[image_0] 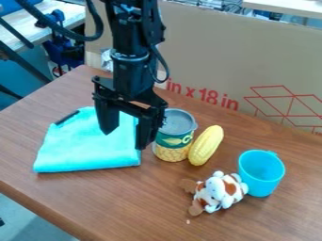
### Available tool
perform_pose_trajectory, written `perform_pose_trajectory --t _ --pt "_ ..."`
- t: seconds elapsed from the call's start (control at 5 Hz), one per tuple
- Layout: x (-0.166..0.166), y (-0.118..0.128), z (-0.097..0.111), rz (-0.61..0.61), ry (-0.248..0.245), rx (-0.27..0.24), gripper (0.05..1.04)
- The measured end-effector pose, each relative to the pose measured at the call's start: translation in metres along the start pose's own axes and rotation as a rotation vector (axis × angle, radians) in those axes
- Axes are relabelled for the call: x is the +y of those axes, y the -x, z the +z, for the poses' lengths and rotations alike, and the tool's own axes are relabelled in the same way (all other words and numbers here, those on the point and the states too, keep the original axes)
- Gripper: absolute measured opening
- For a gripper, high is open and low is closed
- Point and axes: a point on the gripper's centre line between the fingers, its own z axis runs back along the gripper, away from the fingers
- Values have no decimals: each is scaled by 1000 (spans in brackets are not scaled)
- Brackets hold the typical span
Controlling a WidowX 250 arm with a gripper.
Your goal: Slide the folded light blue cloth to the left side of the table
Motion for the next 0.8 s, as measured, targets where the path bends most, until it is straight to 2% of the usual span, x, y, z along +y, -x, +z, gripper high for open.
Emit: perform_pose_trajectory --t 0.2,0.4,0.6,0.8 --pt "1 2 -7 4 0 26 1001" --pt "34 4 -18 80 -11 18 1001" --pt "56 4 -29 193 -9 24 1001" --pt "66 -4 -35 413 -21 -31 1001"
